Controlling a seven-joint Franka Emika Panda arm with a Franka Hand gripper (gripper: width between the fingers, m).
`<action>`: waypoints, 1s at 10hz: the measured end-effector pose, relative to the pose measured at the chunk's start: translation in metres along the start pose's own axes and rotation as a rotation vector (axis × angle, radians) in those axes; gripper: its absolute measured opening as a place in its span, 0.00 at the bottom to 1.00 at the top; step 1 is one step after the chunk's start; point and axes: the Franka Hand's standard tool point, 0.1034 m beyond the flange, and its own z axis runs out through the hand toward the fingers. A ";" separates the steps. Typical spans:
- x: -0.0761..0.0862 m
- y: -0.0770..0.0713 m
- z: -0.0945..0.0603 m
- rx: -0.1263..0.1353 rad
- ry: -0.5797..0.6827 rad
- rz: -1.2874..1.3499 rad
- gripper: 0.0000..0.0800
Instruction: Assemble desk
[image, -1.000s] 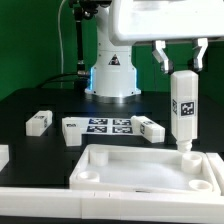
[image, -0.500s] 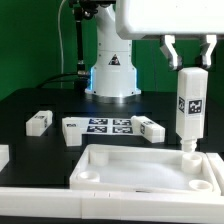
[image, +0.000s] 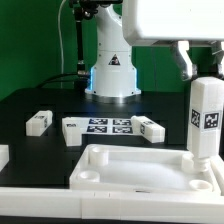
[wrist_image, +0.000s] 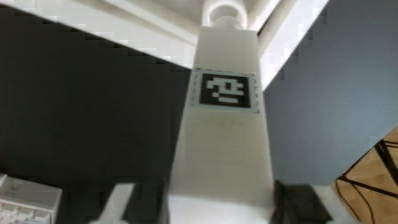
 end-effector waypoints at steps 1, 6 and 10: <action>-0.001 0.000 0.000 0.001 -0.001 0.001 0.35; -0.003 -0.007 0.011 0.001 -0.009 -0.049 0.35; -0.006 -0.002 0.017 0.003 -0.018 -0.055 0.35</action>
Offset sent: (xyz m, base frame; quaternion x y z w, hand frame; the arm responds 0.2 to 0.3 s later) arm 0.0000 0.0000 0.0000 0.0000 0.0000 0.0000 1.0000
